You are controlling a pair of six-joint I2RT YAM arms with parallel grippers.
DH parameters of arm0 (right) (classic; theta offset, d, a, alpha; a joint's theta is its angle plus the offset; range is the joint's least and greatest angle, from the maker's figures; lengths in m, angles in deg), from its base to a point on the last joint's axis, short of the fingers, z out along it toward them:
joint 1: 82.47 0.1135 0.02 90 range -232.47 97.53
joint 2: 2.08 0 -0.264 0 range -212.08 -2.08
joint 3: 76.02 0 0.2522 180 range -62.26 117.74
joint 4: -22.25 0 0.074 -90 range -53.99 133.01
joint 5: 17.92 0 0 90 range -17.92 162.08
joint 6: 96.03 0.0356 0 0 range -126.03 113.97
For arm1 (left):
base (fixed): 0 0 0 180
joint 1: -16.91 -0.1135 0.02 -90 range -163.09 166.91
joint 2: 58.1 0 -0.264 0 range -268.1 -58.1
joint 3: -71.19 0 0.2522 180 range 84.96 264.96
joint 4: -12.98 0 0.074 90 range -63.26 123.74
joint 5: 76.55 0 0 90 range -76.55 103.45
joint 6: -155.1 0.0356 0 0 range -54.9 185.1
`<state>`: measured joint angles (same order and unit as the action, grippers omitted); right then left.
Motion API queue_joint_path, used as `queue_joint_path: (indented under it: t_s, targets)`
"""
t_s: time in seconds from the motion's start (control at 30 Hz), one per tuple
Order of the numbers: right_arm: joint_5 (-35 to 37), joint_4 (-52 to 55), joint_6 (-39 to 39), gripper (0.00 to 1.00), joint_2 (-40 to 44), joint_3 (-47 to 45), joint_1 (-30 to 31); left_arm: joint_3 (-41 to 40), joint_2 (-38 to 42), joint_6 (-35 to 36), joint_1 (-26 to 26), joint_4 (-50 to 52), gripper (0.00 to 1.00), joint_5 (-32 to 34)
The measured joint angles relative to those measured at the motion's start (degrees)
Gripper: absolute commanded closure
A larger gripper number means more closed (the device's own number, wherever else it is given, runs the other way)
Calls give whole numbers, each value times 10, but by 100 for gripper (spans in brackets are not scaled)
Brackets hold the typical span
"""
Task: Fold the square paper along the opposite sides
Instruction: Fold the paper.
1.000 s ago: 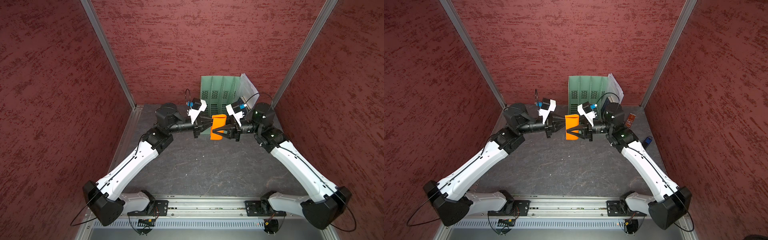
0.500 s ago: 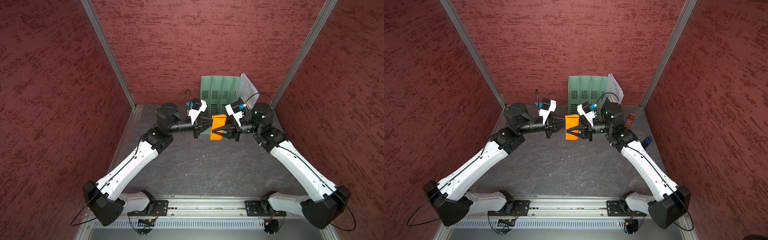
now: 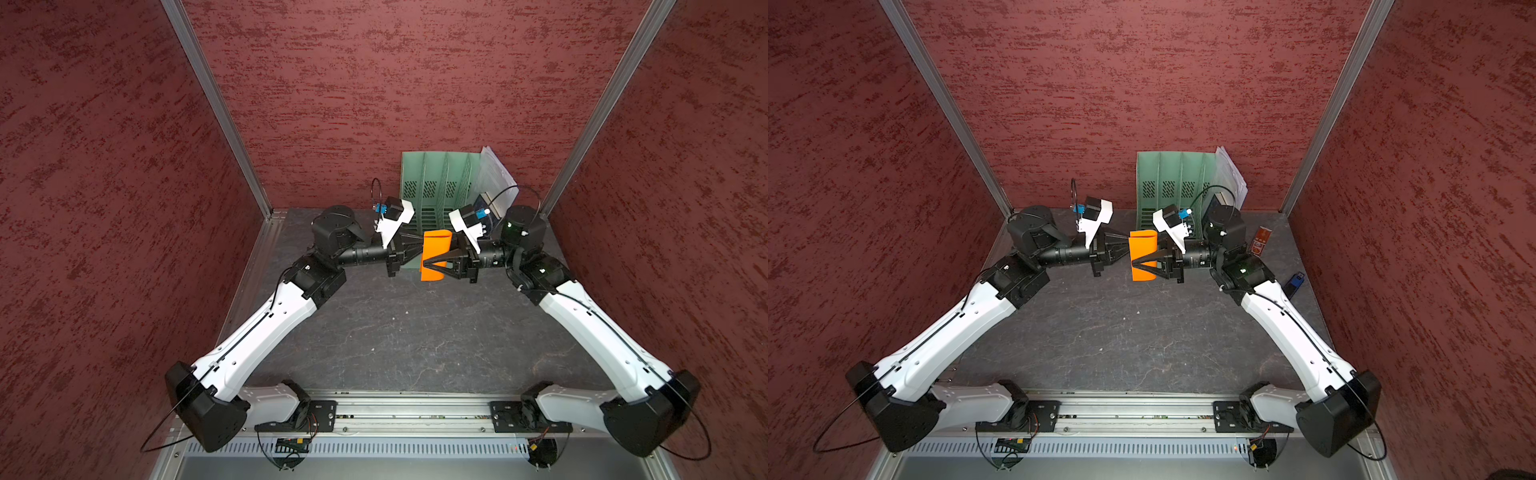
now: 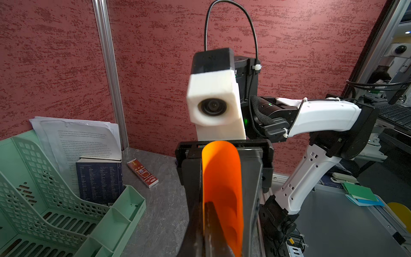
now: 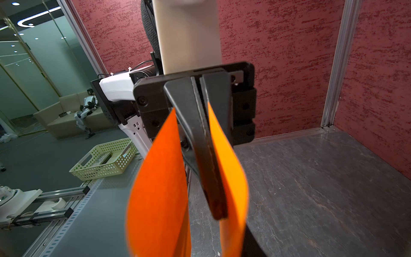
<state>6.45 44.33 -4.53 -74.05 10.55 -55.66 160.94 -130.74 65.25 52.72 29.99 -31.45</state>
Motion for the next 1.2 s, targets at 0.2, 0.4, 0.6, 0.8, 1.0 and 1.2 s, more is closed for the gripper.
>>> queue_joint_path:
  t_s: [0.2,0.4,0.6,0.8,1.0,1.2]
  targets:
    - [0,3,0,68,0,0,0,2,0,4,0,4,100,0]
    - [1,3,0,69,0,0,0,2,0,4,0,4,100,0]
    - [3,3,-1,69,2,0,0,2,0,4,0,4,100,0]
    - [4,3,-2,69,6,0,1,2,1,4,0,4,100,0]
    - [5,2,-3,69,8,0,1,0,10,3,-1,3,100,0]
    - [5,1,-2,69,8,0,1,-1,13,3,-1,3,100,1]
